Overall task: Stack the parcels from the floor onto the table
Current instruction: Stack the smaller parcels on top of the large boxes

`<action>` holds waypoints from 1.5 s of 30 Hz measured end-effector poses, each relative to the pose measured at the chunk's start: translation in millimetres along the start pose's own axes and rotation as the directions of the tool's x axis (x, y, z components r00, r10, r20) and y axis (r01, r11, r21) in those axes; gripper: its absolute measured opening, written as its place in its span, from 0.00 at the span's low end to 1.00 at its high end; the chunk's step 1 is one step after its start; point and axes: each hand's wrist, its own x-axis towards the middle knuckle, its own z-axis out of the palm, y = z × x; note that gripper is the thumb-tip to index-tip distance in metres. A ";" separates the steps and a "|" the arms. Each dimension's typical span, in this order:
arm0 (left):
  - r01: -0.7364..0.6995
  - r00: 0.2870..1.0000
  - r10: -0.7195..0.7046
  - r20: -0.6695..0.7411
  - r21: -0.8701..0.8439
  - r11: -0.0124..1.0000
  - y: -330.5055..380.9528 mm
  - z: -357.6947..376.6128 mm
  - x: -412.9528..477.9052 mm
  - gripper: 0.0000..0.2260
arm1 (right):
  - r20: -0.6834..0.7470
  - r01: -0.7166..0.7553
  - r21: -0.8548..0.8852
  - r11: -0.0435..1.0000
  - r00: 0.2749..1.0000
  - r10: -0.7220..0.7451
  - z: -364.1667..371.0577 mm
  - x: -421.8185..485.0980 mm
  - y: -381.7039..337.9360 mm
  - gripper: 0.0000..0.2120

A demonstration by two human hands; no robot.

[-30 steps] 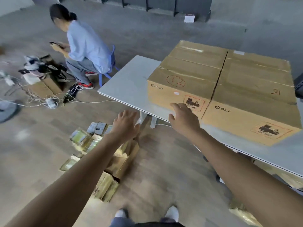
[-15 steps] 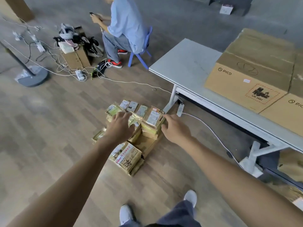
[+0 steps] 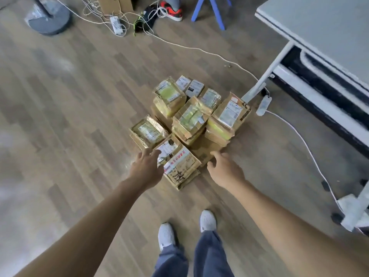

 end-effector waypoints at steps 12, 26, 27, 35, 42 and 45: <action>0.032 0.999 -0.032 0.018 0.044 0.999 -88.4 177.7 209.2 0.29 | 0.203 -0.227 0.439 0.869 0.968 0.150 211.5 172.1 68.5 0.32; 0.358 0.933 -0.349 0.090 -0.357 0.863 -96.3 189.6 157.3 0.24 | 0.250 -0.303 0.708 0.639 0.952 0.174 209.1 165.6 87.4 0.17; 0.340 0.938 -0.343 0.058 -0.357 0.870 -91.0 180.0 140.7 0.23 | 0.249 -0.298 0.702 0.647 0.954 0.169 195.2 156.3 84.7 0.16; 0.147 0.973 -0.218 -0.080 -0.513 0.846 -26.3 52.8 4.8 0.19 | -0.051 -0.096 0.504 0.858 0.989 0.141 32.6 37.0 31.4 0.19; 0.030 0.985 -0.131 -0.114 -0.631 0.775 47.3 -61.8 -78.6 0.16 | -0.246 -0.034 0.460 0.887 0.955 0.165 -118.8 -87.4 1.3 0.25; -0.043 0.991 -0.052 -0.121 -0.669 0.742 80.5 -108.6 -97.8 0.16 | -0.360 -0.018 0.468 0.884 0.909 0.209 -171.2 -130.5 3.2 0.28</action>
